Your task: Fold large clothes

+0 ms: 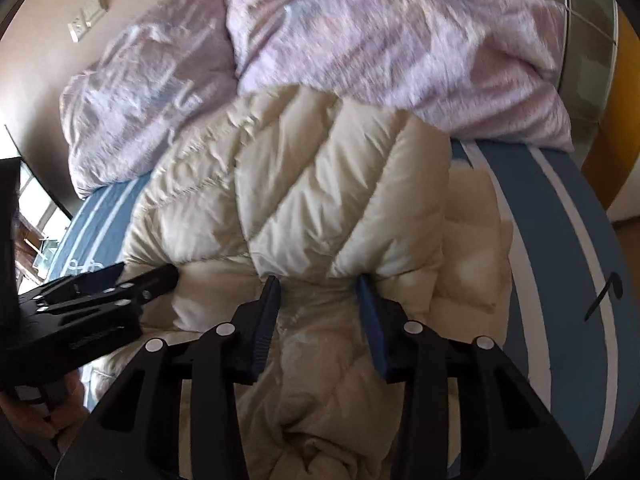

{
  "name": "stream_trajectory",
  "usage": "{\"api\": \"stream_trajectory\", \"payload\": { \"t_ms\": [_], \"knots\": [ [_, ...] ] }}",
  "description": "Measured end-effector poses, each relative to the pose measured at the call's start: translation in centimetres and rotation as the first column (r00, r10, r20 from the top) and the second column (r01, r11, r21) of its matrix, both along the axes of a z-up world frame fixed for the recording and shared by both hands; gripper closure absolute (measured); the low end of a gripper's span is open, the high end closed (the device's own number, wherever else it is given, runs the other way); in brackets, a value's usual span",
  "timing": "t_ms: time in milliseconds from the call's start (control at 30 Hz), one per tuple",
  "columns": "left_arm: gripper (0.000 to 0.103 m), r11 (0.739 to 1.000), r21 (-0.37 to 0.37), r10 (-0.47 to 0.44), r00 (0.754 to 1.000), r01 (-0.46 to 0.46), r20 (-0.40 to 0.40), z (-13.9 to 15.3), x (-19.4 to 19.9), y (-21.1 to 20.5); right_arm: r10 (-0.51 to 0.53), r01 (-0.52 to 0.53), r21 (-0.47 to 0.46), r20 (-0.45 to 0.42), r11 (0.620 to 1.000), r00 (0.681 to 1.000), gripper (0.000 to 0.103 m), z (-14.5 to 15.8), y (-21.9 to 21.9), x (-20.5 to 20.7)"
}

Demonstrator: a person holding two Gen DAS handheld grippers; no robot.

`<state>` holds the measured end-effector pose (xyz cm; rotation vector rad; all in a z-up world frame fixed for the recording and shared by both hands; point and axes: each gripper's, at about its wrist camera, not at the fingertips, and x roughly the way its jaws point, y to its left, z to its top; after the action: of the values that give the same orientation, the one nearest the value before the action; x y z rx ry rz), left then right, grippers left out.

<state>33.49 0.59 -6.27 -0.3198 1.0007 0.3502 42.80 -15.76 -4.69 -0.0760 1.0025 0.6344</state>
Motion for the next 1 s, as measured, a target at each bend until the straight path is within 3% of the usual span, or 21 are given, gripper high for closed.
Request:
{"api": "stream_trajectory", "payload": {
  "t_ms": [200,400,733,833,1000],
  "knots": [
    [0.036,1.000,0.008,-0.008,1.000,0.008,0.009,0.0,0.5,-0.1,-0.012,0.011,-0.041,-0.018,0.999,1.000,0.069,-1.6,-0.5,0.4],
    [0.035,1.000,0.022,-0.022,1.000,0.022,-0.001,-0.3,1.1,-0.5,-0.027,0.025,-0.059,-0.033,0.998,0.999,0.070,-2.8,-1.1,0.3],
    [0.033,0.999,0.029,-0.044,0.999,0.044,-0.011,-0.7,1.3,-1.4,-0.063,0.060,-0.031,-0.080,0.998,0.995,0.070,-4.5,-2.5,0.1],
    [0.033,0.998,0.040,-0.052,0.999,0.052,-0.010,-0.3,1.2,-1.6,-0.074,0.074,-0.009,-0.098,0.997,0.992,0.070,-3.6,-2.8,0.5],
    [0.033,0.998,0.050,-0.046,0.999,0.045,0.008,0.6,0.7,-0.9,-0.096,0.098,0.076,-0.032,0.992,0.995,0.070,0.6,-3.5,0.3]
  ]
}}
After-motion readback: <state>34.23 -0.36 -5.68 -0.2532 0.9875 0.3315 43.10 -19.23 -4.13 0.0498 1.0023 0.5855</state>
